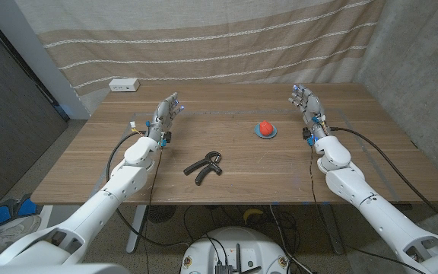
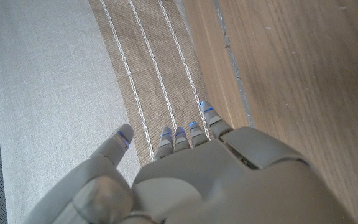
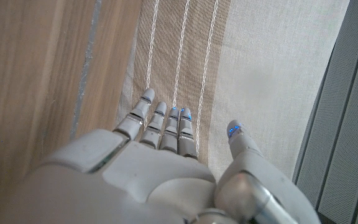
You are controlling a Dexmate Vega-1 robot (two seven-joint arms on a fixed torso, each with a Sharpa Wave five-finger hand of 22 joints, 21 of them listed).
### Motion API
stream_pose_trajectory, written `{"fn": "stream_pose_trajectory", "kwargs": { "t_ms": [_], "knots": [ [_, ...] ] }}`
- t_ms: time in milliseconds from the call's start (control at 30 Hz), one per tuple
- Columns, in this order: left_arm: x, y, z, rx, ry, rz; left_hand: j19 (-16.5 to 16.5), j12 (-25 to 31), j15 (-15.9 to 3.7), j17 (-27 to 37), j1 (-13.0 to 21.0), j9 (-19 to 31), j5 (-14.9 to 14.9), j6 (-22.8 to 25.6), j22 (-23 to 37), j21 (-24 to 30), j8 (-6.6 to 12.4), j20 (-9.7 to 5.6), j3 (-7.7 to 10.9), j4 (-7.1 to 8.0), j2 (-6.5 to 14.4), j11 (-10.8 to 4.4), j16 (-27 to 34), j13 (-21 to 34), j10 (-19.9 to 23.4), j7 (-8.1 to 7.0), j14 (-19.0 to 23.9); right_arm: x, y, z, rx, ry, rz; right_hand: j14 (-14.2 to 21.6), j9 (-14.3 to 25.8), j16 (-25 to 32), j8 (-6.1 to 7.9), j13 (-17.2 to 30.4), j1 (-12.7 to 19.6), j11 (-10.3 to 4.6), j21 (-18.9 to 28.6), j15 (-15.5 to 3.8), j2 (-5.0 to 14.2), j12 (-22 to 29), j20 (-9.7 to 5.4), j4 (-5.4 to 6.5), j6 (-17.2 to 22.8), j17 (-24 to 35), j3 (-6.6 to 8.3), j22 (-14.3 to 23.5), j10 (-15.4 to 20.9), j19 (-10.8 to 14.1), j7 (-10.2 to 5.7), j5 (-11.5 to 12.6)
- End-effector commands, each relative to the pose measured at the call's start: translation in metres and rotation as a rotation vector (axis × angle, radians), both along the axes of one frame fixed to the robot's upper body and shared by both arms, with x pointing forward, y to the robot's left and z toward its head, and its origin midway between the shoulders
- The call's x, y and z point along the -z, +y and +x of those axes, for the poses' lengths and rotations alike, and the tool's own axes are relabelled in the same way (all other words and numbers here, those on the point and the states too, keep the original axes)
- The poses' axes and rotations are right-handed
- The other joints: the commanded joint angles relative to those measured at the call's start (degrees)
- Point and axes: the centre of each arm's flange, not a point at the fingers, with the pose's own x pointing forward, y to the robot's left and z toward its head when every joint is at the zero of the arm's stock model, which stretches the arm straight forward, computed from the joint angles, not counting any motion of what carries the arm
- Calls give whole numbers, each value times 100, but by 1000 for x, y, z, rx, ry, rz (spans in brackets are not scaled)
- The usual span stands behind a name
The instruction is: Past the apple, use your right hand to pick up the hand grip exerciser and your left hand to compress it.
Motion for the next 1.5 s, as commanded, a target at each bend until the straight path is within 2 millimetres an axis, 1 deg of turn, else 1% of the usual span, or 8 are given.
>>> {"fn": "stream_pose_trajectory", "kwargs": {
  "t_ms": [33, 533, 1000, 1067, 1233, 1267, 1300, 1500],
  "knots": [
    [1, 2, -3, -11, -2, 3, 34, 46, 20, 11, 45, 31, 31, 76, 18, 50, 44, 64, 17, -56, 159, 6, 37, 14, 73, -12, 58, -14, 14, -17, 71, -41, -133, 50, 10, 41, 27, 19, 81, -5, 2, -31, -14, 37, 1, -40, 57, 13, 26, 19, 57, 38, 1, 31],
    [1, 1, -5, -11, -7, 6, 75, 56, 24, 19, 17, 33, 31, 107, 23, 52, 42, 87, 13, -80, 151, 32, 32, 15, 122, -25, 93, -23, 29, -34, 88, -90, -241, 106, 16, 72, 28, 34, 186, -25, -8, -69, -12, 41, -2, -106, 144, 29, 64, 26, 132, 61, -36, 72],
    [3, 0, -6, -7, -12, 8, 85, 57, 11, 24, -4, 35, 32, 127, 26, 45, 40, 93, 13, -95, 152, 33, 24, 16, 145, -29, 101, -23, 45, -46, 100, -118, -339, 153, 21, 98, 26, 46, 264, -34, -17, -120, -24, 51, -14, -151, 212, 43, 84, 30, 208, 75, -57, 101],
    [3, 0, -7, -7, -15, 10, 85, 57, 8, 24, -8, 36, 32, 133, 27, 43, 40, 94, 13, -98, 152, 31, 23, 17, 149, -30, 104, -23, 48, -47, 101, -122, -354, 167, 22, 105, 28, 49, 292, -27, -11, -97, -33, 57, 16, -168, 238, 45, 90, 31, 237, 102, -49, 110],
    [2, 0, -7, -5, -22, 14, 88, 56, 5, 25, -15, 36, 33, 137, 28, 41, 38, 96, 14, -101, 153, 29, 20, 17, 156, -31, 104, -24, 55, -51, 105, -137, -384, 205, 23, 121, 24, 55, 348, -24, -5, -109, -55, 64, 33, -204, 266, 48, 102, 32, 284, 139, -50, 128],
    [2, 1, -7, -3, -24, 14, 87, 55, 4, 26, -16, 36, 33, 140, 28, 40, 39, 94, 14, -102, 154, 28, 19, 17, 154, -30, 104, -24, 56, -52, 105, -140, -389, 206, 23, 121, 22, 55, 359, -31, -4, -115, -59, 64, 31, -211, 269, 48, 104, 33, 289, 144, -54, 131],
    [2, 1, -7, -3, -24, 11, 88, 57, 7, 26, -18, 36, 33, 149, 28, 39, 42, 97, 15, -103, 155, 25, 20, 17, 160, -29, 109, -23, 57, -53, 103, -142, -393, 199, 24, 119, 14, 60, 404, -85, -20, -156, -68, 45, -15, -234, 272, 50, 116, 34, 261, 118, -105, 145],
    [2, 2, -8, -1, -29, 10, 91, 56, 3, 26, -23, 37, 34, 157, 29, 36, 41, 98, 17, -109, 158, 27, 19, 18, 166, -32, 115, -23, 66, -57, 101, -152, -429, 243, 26, 139, 15, 71, 467, -115, -15, -218, -74, 63, -31, -255, 311, 55, 130, 37, 324, 148, -133, 163]
  ]
}}
